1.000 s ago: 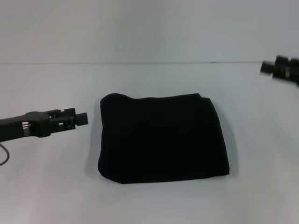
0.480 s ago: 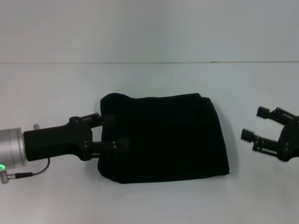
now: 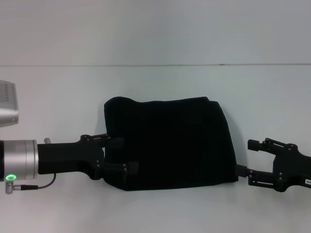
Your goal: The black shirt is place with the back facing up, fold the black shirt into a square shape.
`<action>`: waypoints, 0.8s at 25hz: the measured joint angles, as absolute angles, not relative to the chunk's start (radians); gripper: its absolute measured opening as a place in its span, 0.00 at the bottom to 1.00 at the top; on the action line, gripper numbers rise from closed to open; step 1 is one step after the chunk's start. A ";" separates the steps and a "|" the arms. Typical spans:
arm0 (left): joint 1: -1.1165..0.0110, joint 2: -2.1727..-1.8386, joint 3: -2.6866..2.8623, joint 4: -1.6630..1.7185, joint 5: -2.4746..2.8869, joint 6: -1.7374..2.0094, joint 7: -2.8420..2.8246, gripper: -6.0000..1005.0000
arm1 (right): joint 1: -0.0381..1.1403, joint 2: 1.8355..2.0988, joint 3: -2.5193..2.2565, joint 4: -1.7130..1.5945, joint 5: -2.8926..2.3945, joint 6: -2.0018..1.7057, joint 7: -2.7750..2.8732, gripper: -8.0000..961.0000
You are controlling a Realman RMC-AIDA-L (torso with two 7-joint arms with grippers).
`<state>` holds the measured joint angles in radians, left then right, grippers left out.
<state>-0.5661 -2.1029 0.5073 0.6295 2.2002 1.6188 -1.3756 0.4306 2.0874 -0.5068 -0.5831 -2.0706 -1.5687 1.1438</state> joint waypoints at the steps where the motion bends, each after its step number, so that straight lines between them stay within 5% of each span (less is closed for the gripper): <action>1: -0.570 -2.102 0.512 0.630 2.209 1.608 -1.380 0.90 | 0.434 2.087 -0.507 -0.583 -2.080 -1.558 1.160 0.92; 20: -0.581 -2.112 0.565 0.643 2.220 1.511 -1.400 0.90 | 0.474 2.089 -0.566 -0.581 -2.089 -1.500 1.181 0.92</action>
